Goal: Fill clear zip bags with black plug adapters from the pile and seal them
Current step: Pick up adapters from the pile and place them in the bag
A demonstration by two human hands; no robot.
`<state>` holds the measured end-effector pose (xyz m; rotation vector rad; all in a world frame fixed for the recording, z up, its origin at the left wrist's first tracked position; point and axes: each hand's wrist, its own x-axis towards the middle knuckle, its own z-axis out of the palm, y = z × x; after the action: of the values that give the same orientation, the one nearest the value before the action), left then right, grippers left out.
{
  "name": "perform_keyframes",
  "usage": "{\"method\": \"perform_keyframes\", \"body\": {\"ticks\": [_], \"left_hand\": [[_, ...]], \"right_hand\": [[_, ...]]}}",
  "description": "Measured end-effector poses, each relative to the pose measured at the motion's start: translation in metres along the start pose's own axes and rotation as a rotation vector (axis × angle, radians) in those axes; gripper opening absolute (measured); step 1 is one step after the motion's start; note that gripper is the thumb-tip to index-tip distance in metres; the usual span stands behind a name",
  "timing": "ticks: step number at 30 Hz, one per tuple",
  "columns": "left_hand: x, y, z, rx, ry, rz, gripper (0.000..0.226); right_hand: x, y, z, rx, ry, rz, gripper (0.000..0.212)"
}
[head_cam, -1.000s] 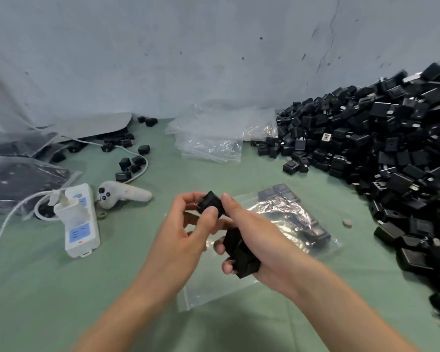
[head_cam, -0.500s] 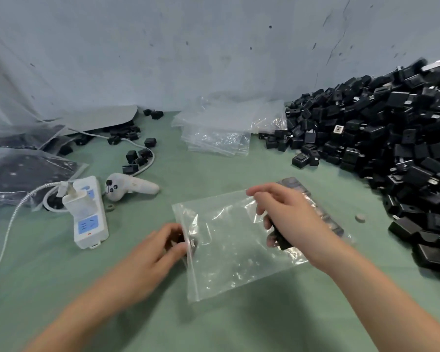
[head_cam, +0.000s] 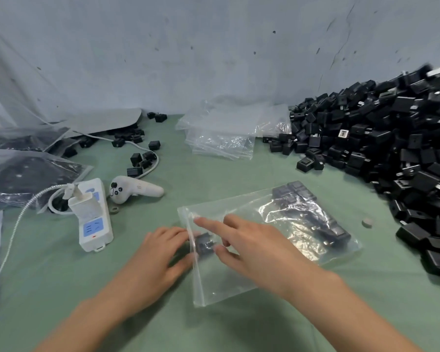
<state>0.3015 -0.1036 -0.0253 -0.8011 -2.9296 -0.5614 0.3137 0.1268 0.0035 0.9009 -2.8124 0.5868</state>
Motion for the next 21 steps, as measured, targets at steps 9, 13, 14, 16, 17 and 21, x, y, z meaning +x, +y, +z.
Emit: {"method": "perform_keyframes", "body": {"ticks": [9,13,14,16,17,21], "left_hand": [[0.021,0.002,0.014,0.022,0.036,0.103,0.032],[0.028,0.005,0.017,0.023,0.022,0.122,0.024],[0.029,0.007,0.017,0.023,0.012,0.120,0.023],[0.031,0.011,0.017,0.024,0.012,0.124,0.016],[0.032,0.013,0.017,0.028,0.018,0.127,0.014],[0.034,0.022,0.013,0.048,0.027,0.144,0.015]], "right_hand": [[0.010,-0.006,-0.002,-0.179,-0.011,-0.153,0.044],[0.011,-0.006,0.003,-0.208,0.066,-0.138,0.028],[0.011,-0.007,0.005,-0.220,0.088,-0.130,0.027],[0.013,-0.007,0.007,-0.239,0.135,-0.113,0.023],[0.014,-0.006,0.007,-0.249,0.153,-0.107,0.020],[0.015,-0.001,0.002,-0.223,0.146,-0.113,0.016]]}}
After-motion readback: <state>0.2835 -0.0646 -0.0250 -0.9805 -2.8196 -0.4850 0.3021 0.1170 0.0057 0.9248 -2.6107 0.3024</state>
